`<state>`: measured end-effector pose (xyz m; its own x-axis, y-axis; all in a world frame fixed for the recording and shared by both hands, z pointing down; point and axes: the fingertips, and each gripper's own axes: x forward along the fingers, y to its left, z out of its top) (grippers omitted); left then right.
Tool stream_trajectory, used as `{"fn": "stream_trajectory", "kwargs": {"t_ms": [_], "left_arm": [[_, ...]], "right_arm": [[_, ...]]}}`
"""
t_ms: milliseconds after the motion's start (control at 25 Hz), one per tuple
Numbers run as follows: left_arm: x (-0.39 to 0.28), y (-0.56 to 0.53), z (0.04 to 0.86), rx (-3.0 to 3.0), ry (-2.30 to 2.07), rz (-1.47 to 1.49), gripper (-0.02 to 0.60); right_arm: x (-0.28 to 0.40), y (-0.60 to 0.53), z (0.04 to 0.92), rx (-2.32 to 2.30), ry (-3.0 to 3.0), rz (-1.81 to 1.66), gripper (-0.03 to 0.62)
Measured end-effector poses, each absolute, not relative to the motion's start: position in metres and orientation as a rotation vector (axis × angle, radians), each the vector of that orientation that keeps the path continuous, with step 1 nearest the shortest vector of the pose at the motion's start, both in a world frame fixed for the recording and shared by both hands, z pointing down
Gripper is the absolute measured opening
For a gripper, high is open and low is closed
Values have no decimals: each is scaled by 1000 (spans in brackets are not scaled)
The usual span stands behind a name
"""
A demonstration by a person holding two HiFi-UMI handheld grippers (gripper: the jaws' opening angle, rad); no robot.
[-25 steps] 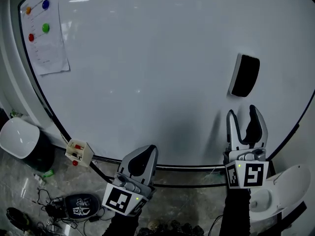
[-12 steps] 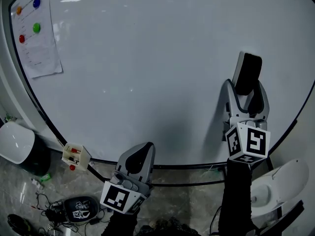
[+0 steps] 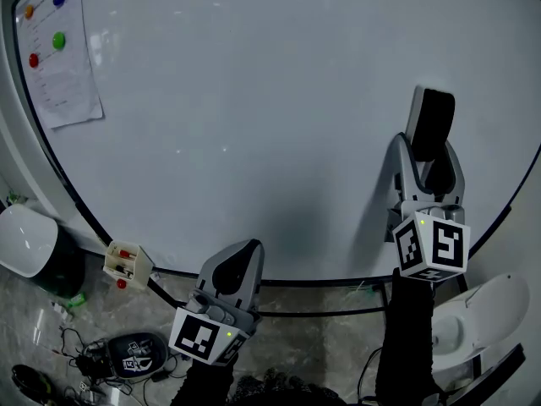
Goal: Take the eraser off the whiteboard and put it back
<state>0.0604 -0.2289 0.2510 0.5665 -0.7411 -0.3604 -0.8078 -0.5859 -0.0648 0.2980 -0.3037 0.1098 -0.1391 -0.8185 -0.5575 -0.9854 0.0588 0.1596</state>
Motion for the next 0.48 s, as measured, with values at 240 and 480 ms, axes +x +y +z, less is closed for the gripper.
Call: {"fn": "stream_trajectory", "kwargs": {"t_ms": [240,480], "left_arm": [[62,-227,250,-2569,1299,439,6],[65,-224,251,-2557,1303,425,6]], "right_arm": [[296,-298,110,-1789,2057,725,282],[295,-280,120,-1748,2094,728,279]]}}
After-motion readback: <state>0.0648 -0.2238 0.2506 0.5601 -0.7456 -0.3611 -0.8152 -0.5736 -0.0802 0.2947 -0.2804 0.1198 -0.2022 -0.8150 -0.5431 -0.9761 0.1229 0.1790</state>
